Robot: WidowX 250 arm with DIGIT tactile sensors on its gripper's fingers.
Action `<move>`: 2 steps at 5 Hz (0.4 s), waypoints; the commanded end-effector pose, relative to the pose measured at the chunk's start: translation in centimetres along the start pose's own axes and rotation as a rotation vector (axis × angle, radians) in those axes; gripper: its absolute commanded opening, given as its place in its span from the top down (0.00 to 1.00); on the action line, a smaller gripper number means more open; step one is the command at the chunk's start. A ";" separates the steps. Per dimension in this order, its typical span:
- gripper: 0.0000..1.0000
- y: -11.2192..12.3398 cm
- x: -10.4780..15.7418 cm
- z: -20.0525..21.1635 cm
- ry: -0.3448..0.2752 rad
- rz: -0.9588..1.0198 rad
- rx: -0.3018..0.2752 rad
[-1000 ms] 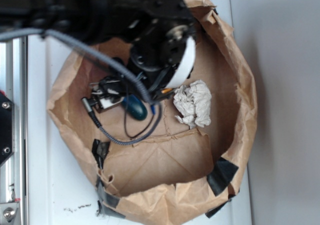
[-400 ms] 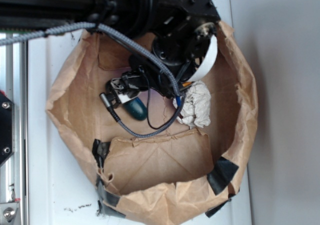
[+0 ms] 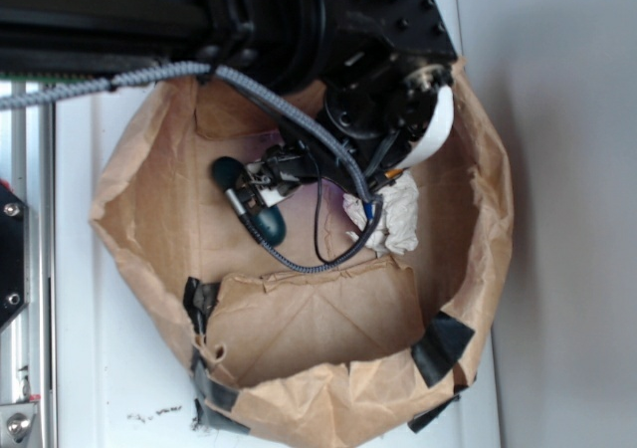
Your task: Grab the plastic pickle.
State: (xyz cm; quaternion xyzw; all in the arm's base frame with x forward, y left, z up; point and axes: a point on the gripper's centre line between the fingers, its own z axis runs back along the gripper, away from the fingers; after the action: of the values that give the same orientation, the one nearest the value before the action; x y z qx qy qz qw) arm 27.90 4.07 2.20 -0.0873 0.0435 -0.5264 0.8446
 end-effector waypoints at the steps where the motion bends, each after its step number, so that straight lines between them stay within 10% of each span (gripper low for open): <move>1: 0.00 -4.6 0.0 2.6 -0.027 -0.085 0.112; 2: 0.00 -5.8 0.1 7.2 -0.149 -0.145 0.313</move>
State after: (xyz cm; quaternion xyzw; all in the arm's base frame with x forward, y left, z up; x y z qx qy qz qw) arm 23.73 1.98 9.79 -0.0102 -0.0908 -0.5800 0.8095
